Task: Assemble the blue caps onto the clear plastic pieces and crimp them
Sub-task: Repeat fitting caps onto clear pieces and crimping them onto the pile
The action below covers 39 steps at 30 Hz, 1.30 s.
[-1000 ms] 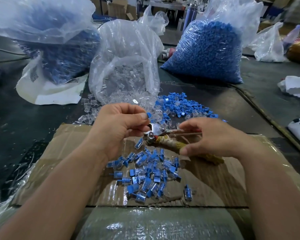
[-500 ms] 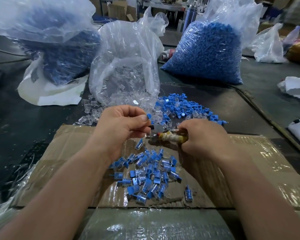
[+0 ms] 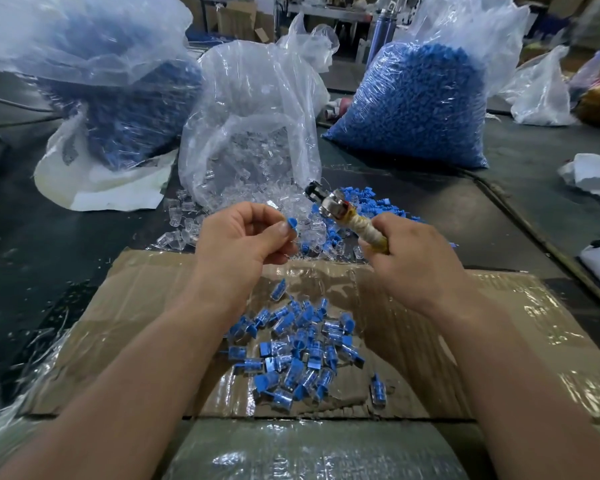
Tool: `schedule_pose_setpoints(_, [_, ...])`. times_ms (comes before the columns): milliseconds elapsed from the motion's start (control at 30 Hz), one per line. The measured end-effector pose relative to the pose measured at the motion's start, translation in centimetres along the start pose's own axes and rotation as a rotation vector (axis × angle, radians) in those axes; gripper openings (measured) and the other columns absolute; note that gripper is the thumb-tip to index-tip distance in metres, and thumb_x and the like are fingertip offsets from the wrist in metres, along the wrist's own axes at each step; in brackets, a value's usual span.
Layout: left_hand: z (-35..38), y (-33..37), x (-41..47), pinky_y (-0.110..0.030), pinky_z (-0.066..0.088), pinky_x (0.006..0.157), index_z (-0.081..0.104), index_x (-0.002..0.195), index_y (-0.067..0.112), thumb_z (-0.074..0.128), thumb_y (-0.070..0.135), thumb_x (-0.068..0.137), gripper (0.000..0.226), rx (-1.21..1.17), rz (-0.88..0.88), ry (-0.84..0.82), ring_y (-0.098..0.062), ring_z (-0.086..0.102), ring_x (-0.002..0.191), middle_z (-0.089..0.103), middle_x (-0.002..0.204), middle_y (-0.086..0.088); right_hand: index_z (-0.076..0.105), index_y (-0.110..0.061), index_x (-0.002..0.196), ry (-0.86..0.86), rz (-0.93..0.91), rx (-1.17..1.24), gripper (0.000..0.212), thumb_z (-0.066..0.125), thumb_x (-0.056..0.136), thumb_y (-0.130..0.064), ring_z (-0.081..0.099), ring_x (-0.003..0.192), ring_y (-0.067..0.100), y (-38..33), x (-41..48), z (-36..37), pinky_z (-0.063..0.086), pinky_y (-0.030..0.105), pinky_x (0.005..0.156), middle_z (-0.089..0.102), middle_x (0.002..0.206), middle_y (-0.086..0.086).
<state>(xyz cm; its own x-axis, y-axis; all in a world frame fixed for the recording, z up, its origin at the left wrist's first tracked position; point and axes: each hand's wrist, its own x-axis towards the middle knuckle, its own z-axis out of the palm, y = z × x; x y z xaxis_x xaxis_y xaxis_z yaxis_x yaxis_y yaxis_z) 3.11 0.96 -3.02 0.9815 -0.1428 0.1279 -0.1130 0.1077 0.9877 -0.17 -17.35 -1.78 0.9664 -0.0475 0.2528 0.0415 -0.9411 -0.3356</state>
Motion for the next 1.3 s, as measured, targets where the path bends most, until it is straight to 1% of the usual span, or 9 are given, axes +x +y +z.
schedule_pose_setpoints(100, [0.1,-0.1,0.1,-0.018,0.052,0.055,0.061,0.076,0.010,0.060,-0.004,0.081,0.015,0.001,0.040,0.032,-0.011,0.065,0.058,0.067,0.061,0.002,0.038,-0.031,0.071,-0.076,-0.050,0.108,0.025,0.049,0.091,-0.020,0.039,0.067,0.005,-0.5,-0.1,0.2,0.027,0.024,0.058,0.044,0.076,-0.010])
schedule_pose_setpoints(167, [0.0,-0.2,0.2,-0.017,0.051,0.055,0.061,0.076,0.012,0.060,-0.003,0.081,0.016,-0.003,0.053,0.042,-0.011,0.066,0.059,0.068,0.062,0.002,0.041,-0.031,0.085,-0.124,-0.071,0.099,0.015,0.050,0.090,-0.019,0.039,0.075,0.007,-0.7,-0.1,0.4,0.027,0.026,0.067,0.042,0.085,-0.010])
schedule_pose_setpoints(267, [0.0,-0.3,0.2,-0.017,0.051,0.056,0.062,0.076,0.013,0.061,-0.003,0.080,0.016,-0.021,0.074,0.054,-0.010,0.066,0.059,0.068,0.062,0.003,0.041,-0.032,0.095,-0.170,-0.088,0.101,0.016,0.050,0.090,-0.019,0.037,0.075,0.003,-0.8,-0.1,0.7,0.026,0.023,0.068,0.037,0.083,-0.015])
schedule_pose_setpoints(367, [0.0,-0.3,0.2,-0.018,0.052,0.056,0.062,0.074,0.015,0.062,-0.001,0.080,0.017,-0.037,0.089,0.058,-0.011,0.066,0.060,0.069,0.063,0.002,0.040,-0.032,0.093,-0.162,-0.085,0.108,0.016,0.050,0.090,-0.020,0.036,0.077,0.004,-0.7,-0.1,0.7,0.026,0.024,0.070,0.037,0.084,-0.015])
schedule_pose_setpoints(567, [-0.1,-0.3,0.3,-0.017,0.051,0.055,0.062,0.074,0.014,0.061,-0.003,0.080,0.018,-0.056,0.086,0.043,-0.011,0.066,0.060,0.069,0.063,0.002,0.032,-0.033,0.076,-0.119,-0.123,-0.018,0.023,0.049,0.091,-0.027,0.029,0.076,0.009,-1.0,-0.1,0.6,0.019,0.027,0.062,0.035,0.075,-0.016])
schedule_pose_setpoints(667, [-0.1,-0.3,0.3,-0.018,0.051,0.055,0.062,0.075,0.014,0.061,-0.003,0.080,0.018,-0.051,0.084,0.038,-0.011,0.066,0.059,0.069,0.063,0.001,0.033,-0.032,0.076,-0.153,-0.082,0.039,0.024,0.051,0.090,-0.026,0.035,0.070,0.006,-1.0,-0.2,0.6,0.023,0.018,0.058,0.039,0.077,-0.015])
schedule_pose_setpoints(933, [-0.1,-0.3,0.1,-0.016,0.051,0.054,0.060,0.077,0.013,0.059,-0.004,0.081,0.017,-0.005,0.101,0.047,-0.009,0.065,0.057,0.067,0.061,0.005,0.035,-0.030,0.069,-0.182,-0.043,0.064,0.029,0.054,0.089,-0.022,0.040,0.063,0.002,-1.1,-0.2,0.5,0.026,0.024,0.052,0.045,0.070,-0.012])
schedule_pose_setpoints(1067, [-0.1,-0.2,0.0,-0.018,0.052,0.055,0.060,0.075,0.013,0.058,-0.004,0.083,0.019,0.024,0.107,0.083,-0.008,0.062,0.056,0.066,0.059,0.006,0.037,-0.028,0.072,-0.154,-0.024,0.044,0.023,0.054,0.088,-0.023,0.044,0.064,0.004,-1.6,-0.2,1.0,0.033,0.025,0.053,0.047,0.069,-0.010])
schedule_pose_setpoints(1300, [-0.1,-0.2,0.1,-0.018,0.052,0.055,0.061,0.076,0.011,0.059,-0.005,0.083,0.018,0.025,0.074,0.100,-0.008,0.062,0.055,0.066,0.060,0.003,0.044,-0.026,0.083,-0.123,-0.046,0.056,0.011,0.053,0.089,-0.023,0.041,0.065,0.002,-1.4,-0.1,1.3,0.026,0.021,0.052,0.047,0.074,-0.011])
